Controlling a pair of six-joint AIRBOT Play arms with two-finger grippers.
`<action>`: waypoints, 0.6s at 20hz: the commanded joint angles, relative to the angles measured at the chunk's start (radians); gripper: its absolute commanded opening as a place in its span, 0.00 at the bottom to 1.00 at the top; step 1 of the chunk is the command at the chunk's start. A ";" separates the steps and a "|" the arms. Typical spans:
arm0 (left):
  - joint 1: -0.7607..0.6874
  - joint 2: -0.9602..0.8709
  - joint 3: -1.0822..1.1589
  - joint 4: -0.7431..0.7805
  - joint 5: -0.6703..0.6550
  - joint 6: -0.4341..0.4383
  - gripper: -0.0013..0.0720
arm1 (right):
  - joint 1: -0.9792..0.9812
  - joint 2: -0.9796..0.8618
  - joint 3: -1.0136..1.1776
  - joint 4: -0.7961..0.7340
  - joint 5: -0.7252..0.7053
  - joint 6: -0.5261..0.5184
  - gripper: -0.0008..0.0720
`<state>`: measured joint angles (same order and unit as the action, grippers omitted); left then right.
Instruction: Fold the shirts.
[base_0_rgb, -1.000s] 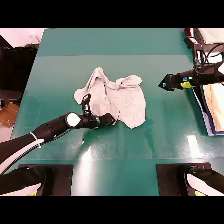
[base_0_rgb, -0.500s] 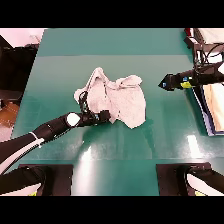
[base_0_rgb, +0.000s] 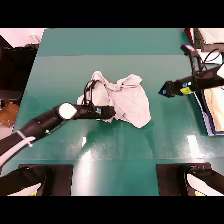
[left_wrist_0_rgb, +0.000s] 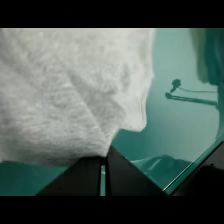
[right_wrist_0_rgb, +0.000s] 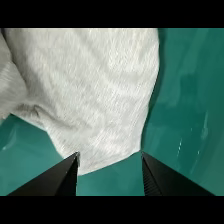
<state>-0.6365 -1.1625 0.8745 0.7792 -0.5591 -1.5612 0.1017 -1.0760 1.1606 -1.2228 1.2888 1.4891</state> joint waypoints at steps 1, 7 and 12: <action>0.092 0.114 0.116 0.258 -0.263 0.031 0.05 | 0.000 0.068 -0.156 0.003 0.018 0.024 0.63; 0.327 0.158 0.202 0.403 -0.509 0.035 0.05 | 0.002 0.119 -0.457 0.234 -0.072 0.028 0.64; 0.361 0.158 0.202 0.411 -0.545 0.051 0.05 | 0.002 0.016 -0.584 0.420 -0.219 0.005 0.64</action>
<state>-0.3031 -1.0088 1.0695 1.1656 -1.0565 -1.5181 0.1036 -1.0149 0.6483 -0.9237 1.1511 1.5135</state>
